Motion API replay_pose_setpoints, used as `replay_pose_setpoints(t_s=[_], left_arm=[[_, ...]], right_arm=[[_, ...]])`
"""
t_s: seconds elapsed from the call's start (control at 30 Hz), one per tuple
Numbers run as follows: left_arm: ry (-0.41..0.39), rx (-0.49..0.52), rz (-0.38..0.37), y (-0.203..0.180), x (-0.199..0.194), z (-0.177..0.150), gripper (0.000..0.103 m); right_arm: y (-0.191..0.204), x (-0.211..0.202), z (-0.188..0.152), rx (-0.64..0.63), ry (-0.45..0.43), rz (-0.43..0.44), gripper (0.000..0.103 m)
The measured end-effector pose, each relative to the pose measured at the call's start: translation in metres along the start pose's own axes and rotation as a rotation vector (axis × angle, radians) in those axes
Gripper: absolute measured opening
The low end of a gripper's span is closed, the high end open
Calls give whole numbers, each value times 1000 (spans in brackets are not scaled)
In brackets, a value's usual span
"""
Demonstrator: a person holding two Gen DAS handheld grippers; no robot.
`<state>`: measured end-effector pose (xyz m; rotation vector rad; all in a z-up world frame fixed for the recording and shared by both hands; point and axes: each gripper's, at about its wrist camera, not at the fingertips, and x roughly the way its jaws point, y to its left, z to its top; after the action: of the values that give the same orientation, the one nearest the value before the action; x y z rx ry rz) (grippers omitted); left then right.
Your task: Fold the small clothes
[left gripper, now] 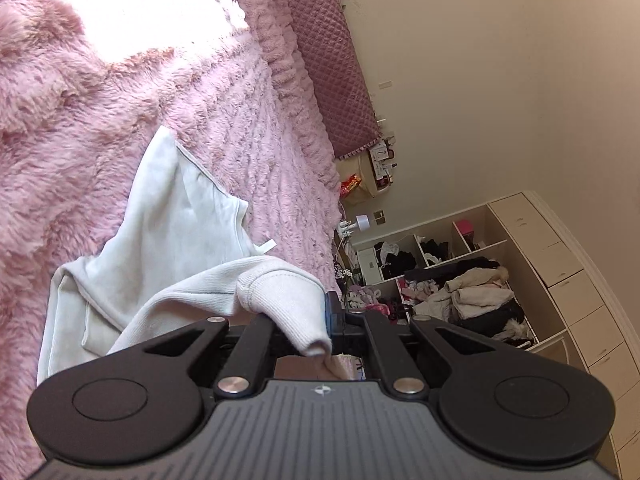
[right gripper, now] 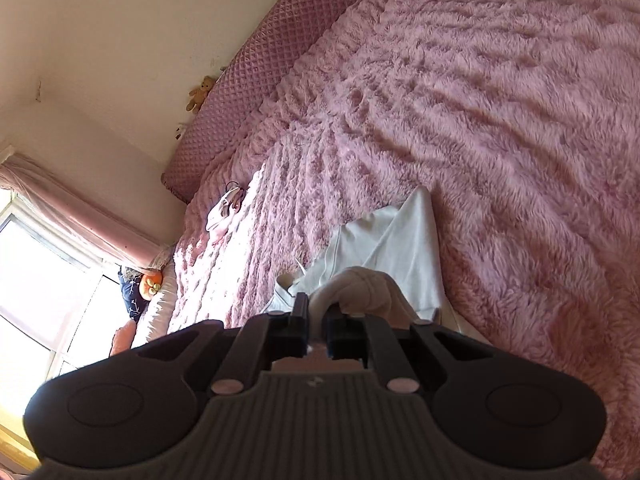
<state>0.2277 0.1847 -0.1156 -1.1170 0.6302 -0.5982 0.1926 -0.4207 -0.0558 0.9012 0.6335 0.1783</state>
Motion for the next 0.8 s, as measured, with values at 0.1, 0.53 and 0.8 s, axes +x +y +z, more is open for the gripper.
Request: replay_pose_setpoints(t_s=[0.1,0.53,0.8], left_arm=[[-1,7,27,11,35,24,5],[73,-78,244,87,114,68,16],[50,33,260,44,61,91,55]], right_arm=[[-5,51,23,-14,2,-40,3],[-54,207,55,-7,52,-214,6],[-53,156,60,7,-18,-117,52]])
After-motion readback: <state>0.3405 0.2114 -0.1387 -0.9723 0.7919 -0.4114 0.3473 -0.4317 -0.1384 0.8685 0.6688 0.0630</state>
